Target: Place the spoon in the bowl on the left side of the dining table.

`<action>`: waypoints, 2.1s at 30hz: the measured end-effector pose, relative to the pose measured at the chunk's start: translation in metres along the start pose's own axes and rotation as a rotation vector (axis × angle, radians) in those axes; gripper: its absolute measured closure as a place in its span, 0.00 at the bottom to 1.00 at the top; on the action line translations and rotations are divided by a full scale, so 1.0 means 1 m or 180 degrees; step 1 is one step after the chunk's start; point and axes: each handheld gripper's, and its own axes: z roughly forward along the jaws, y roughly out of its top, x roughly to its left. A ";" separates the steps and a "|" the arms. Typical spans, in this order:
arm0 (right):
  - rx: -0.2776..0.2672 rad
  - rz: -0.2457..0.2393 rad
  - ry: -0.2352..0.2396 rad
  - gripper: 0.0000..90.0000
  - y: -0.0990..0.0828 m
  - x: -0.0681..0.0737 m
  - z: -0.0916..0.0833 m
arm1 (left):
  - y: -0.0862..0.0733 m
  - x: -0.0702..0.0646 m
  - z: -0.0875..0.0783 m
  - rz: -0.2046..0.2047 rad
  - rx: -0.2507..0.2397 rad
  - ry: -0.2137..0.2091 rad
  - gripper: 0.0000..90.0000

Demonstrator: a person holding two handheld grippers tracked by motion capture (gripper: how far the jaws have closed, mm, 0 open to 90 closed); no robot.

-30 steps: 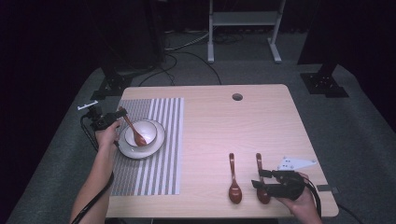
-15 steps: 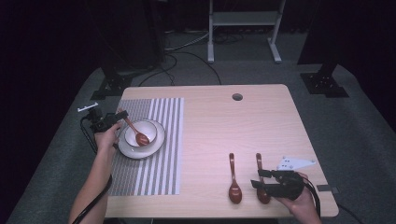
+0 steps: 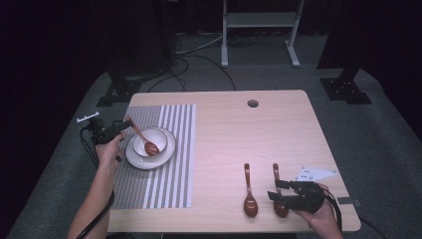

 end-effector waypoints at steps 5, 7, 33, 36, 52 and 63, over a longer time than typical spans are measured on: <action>0.0003 0.0024 -0.0004 0.46 0.000 -0.001 0.001 | -0.001 0.000 -0.004 0.0012 0.0007 -0.0003 0.63; 0.0001 0.0025 -0.0013 0.46 0.000 -0.002 0.001 | -0.001 0.000 -0.005 0.0013 0.0003 -0.0008 0.61; -0.0016 0.0070 -0.0107 0.40 0.000 -0.002 -0.003 | -0.014 -0.008 -0.029 0.0232 0.0266 -0.0061 0.21; -0.0011 0.0071 -0.0118 0.39 0.000 -0.002 -0.005 | -0.017 -0.012 -0.031 0.0322 0.0305 -0.0056 0.20; 0.0010 0.0090 -0.0167 0.38 0.002 -0.006 -0.009 | -0.029 -0.032 -0.037 0.0440 0.0366 -0.0161 0.11; 0.0040 0.0133 -0.0196 0.37 -0.002 -0.009 -0.013 | -0.040 -0.043 -0.042 0.0584 0.0413 -0.0199 0.11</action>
